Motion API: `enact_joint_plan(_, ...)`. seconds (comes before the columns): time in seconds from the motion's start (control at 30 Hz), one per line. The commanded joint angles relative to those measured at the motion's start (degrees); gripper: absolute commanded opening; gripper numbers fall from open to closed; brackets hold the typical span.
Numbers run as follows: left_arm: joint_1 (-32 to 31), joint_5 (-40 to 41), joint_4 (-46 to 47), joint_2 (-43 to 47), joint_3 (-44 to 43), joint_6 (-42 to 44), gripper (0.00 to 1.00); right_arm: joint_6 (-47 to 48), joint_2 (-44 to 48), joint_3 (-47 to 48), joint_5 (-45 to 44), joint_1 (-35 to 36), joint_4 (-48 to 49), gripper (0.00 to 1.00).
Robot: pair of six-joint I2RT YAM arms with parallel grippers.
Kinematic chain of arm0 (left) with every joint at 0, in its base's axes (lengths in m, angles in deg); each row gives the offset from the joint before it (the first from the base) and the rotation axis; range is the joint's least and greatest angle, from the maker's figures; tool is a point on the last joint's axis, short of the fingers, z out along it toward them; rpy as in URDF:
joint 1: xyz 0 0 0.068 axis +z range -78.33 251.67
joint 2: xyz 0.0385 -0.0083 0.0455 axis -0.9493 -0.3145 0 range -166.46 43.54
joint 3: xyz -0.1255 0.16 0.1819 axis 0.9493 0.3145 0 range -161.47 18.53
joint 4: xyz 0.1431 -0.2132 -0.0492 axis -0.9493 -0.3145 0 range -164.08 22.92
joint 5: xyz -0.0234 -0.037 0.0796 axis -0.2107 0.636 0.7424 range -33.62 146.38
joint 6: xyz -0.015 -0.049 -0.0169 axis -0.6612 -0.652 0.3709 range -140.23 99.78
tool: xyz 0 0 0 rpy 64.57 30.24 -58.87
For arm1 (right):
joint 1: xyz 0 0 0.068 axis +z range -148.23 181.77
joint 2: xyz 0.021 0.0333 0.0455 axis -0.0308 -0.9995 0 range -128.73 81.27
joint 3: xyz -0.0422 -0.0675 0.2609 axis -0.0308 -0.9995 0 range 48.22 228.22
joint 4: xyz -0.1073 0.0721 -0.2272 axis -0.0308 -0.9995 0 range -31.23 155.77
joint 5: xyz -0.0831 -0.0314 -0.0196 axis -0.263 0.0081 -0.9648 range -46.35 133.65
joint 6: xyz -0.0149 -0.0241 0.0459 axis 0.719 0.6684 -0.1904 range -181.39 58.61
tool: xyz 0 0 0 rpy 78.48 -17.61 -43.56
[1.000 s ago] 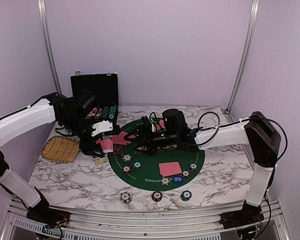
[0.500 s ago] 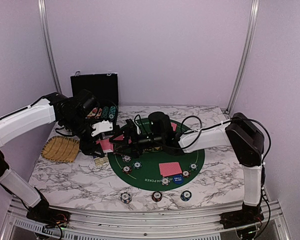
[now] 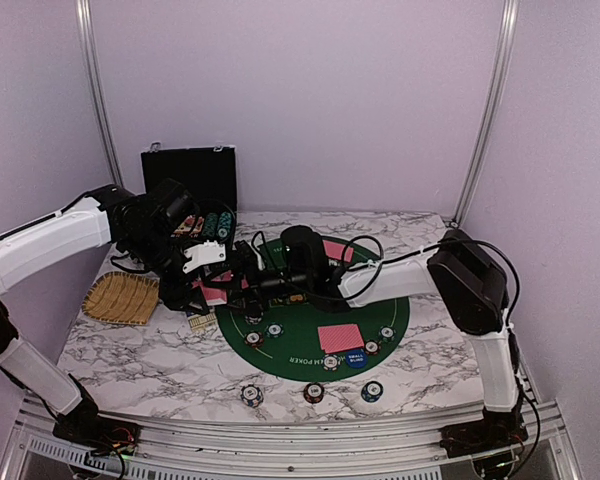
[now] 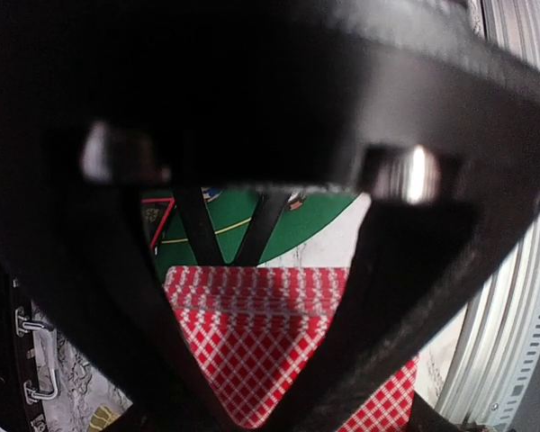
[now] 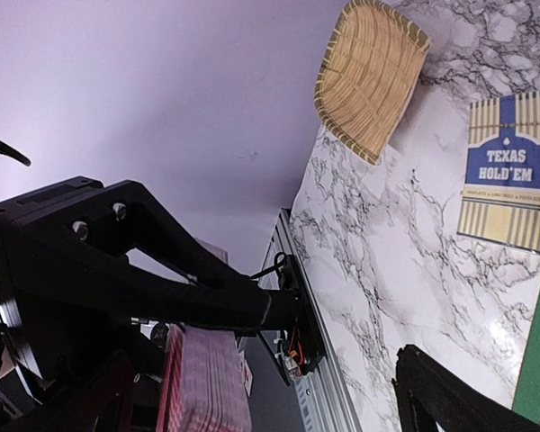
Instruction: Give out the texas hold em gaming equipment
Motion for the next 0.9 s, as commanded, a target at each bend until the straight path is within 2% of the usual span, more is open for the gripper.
enact_joint_plan(0.0,0.1,-1.3,-0.3,-0.1,-0.3,0.4,0.14,-1.3,-2.3,5.0,2.0,1.3,1.8,0.99)
enact_joint_plan(0.43,0.1,-1.5,-0.3,0.0,-0.2,0.8,0.14,-4.4,-7.9,10.3,4.3,2.0,2.8,0.99)
enact_joint_plan(0.87,0.1,-1.2,-0.4,0.9,0.1,0.9,0.14,-4.0,-5.6,5.4,2.8,-0.1,0.8,0.83)
